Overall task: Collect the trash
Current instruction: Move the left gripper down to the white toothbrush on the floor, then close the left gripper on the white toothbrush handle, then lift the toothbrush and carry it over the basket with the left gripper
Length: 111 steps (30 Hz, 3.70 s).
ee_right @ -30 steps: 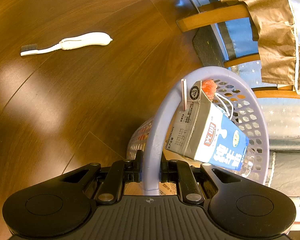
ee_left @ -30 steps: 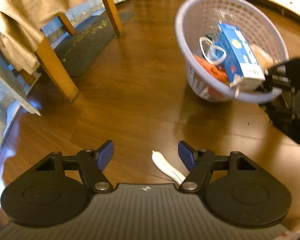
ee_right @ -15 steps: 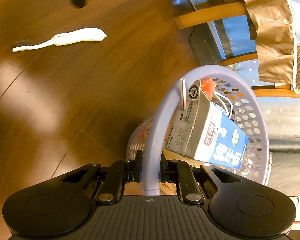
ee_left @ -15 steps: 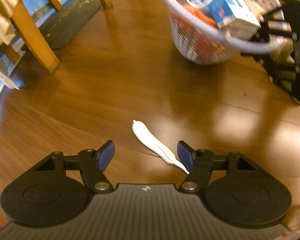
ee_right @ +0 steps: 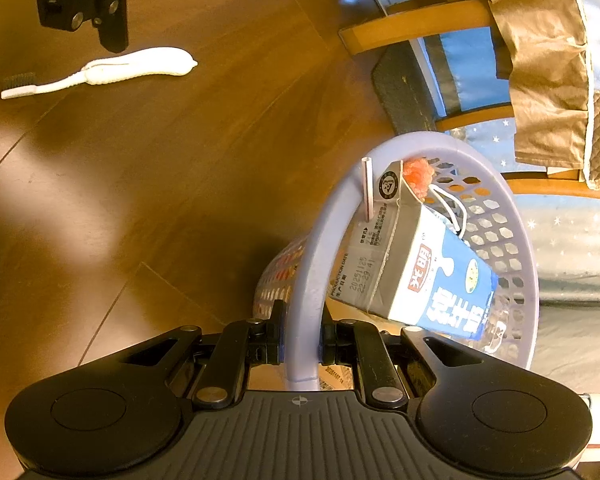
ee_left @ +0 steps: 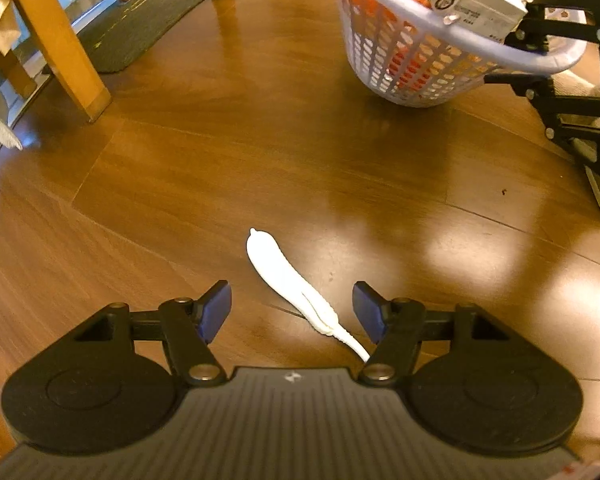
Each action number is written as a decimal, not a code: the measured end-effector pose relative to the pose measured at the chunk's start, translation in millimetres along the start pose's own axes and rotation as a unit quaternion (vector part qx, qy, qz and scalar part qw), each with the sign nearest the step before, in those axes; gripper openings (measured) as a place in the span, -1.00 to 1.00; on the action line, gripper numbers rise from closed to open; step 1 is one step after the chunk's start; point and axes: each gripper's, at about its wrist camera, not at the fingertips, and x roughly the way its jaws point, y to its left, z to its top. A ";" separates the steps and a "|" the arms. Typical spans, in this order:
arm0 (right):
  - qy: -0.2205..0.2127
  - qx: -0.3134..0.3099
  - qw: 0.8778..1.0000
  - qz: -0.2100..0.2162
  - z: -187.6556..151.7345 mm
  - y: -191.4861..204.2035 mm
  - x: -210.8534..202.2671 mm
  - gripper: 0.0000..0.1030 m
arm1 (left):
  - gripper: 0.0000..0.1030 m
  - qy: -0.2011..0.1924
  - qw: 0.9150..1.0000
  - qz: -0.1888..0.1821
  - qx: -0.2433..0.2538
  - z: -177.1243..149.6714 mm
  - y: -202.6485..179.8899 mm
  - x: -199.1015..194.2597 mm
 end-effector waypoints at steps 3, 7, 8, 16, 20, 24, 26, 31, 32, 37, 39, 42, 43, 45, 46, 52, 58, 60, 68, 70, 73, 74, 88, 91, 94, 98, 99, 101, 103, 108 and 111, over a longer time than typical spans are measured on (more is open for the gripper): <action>0.000 -0.002 1.000 -0.002 0.6 0.3 0.4 -0.80 | 0.22 0.002 1.000 0.001 -0.006 -2.6 -1.9 5.4; 0.001 -0.002 1.000 -0.003 0.2 0.7 1.4 -0.80 | 0.22 0.003 1.000 0.002 -0.027 -2.9 -4.2 13.9; 0.001 -0.002 1.000 -0.004 -0.1 0.7 1.2 -0.80 | 0.22 0.003 0.999 0.003 -0.032 -2.7 -6.1 15.3; 0.005 0.003 1.000 -0.002 2.0 -0.4 1.8 -0.80 | 0.22 -0.003 0.998 0.008 -0.056 -16.1 -17.3 28.6; 0.004 0.001 1.000 -0.003 2.0 -0.3 2.8 -0.80 | 0.18 -0.003 0.998 0.016 -0.068 -23.6 -17.9 32.9; 0.004 0.002 1.000 -0.004 1.2 -1.4 3.8 -0.80 | 0.05 0.003 0.997 0.015 -0.075 -28.0 -18.2 40.3; 0.003 0.003 1.000 -0.004 1.0 -1.9 4.3 -0.80 | 0.05 0.002 0.997 0.016 -0.078 -27.9 -17.5 43.4; 0.003 0.005 1.000 -0.005 1.3 -2.5 5.3 -0.80 | 0.02 0.002 0.996 0.014 -0.083 -25.3 -11.7 55.4; 0.003 0.005 1.000 -0.006 1.3 -2.6 5.8 -0.80 | -0.02 0.002 0.997 0.014 -0.081 -24.4 -11.0 57.5; 0.006 0.006 1.000 -0.008 2.0 -1.5 7.3 -0.80 | -0.28 0.003 0.997 0.017 -0.069 -20.1 -3.7 64.1; 0.006 0.006 1.000 -0.008 2.3 -1.3 7.1 -0.80 | -0.35 0.003 0.998 0.018 -0.064 -20.0 0.0 64.6; 0.007 0.006 1.000 -0.007 2.6 -1.0 7.0 -0.80 | -0.55 0.008 0.998 0.015 -0.060 -20.8 8.3 65.1; 0.007 0.006 1.000 -0.007 2.9 -1.2 7.0 -0.80 | -0.64 0.009 0.998 0.013 -0.059 -21.8 10.0 63.9; 0.006 0.006 1.000 -0.007 2.9 -1.6 7.1 -0.80 | -0.69 0.011 0.999 0.012 -0.049 -24.3 12.7 60.9; 0.007 0.007 1.000 -0.007 2.8 -1.8 7.3 -0.80 | -0.69 0.010 0.999 0.009 -0.043 -25.8 13.7 59.1; 0.008 0.010 1.000 -0.006 3.1 -3.2 7.4 -0.80 | -0.69 0.011 0.999 0.015 -0.036 -32.0 14.8 57.3; 0.008 0.010 1.000 -0.006 3.3 -3.5 8.1 -0.80 | -0.67 0.009 0.999 0.017 -0.036 -31.4 13.0 59.2; 0.008 0.010 1.000 -0.006 3.5 -3.7 8.3 -0.80 | -0.67 0.010 0.999 0.017 -0.035 -31.5 11.7 59.5; 0.009 0.008 1.000 -0.005 3.4 -3.6 8.8 -0.80 | -0.69 0.016 1.000 0.009 -0.023 -32.6 13.3 56.0; 0.009 0.007 1.000 -0.004 3.3 -3.3 9.0 -0.80 | -0.69 0.016 1.000 0.006 -0.025 -31.2 15.8 52.7; 0.009 0.006 1.000 0.000 3.5 -3.9 9.0 -0.80 | -0.69 0.013 1.000 0.003 -0.023 -27.6 18.2 44.1; 0.009 0.006 1.000 0.001 3.8 -4.1 8.6 -0.80 | -0.69 0.012 1.000 0.003 -0.022 -26.0 19.2 40.5; -0.004 -0.001 0.999 0.036 2.1 -9.0 -16.9 -0.80 | -0.69 -0.022 1.000 -0.011 -0.008 5.5 32.8 -32.6; -0.011 -0.004 0.999 0.047 1.1 -8.2 -21.7 -0.80 | -0.69 -0.033 0.999 -0.018 -0.004 13.4 33.3 -52.8; -0.017 -0.006 0.998 0.054 2.7 -7.3 -24.8 -0.80 | -0.69 -0.043 0.999 -0.024 -0.004 20.5 34.4 -71.8; -0.023 -0.007 0.998 0.063 2.8 -7.4 -25.0 -0.80 | -0.69 -0.056 0.998 -0.030 -0.005 30.3 34.4 -97.5; -0.023 -0.008 0.998 0.064 2.6 -6.2 -25.7 -0.80 | -0.69 -0.057 0.998 -0.032 -0.005 32.0 33.5 -102.7; -0.024 -0.008 0.997 0.069 2.6 -7.2 -25.0 -0.80 | -0.69 -0.060 0.998 -0.035 -0.004 34.5 32.5 -113.1; -0.024 -0.006 0.997 0.072 3.7 -7.5 -25.0 -0.80 | -0.69 -0.058 0.998 -0.037 -0.004 36.1 31.4 -122.1; -0.028 0.003 0.996 0.085 5.7 -9.1 -28.2 -0.80 | -0.69 -0.052 0.998 -0.045 0.001 44.5 31.7 -137.6; -0.033 0.002 0.995 0.090 5.8 -9.1 -30.5 -0.80 | -0.69 -0.054 0.997 -0.050 0.004 52.6 33.4 -144.2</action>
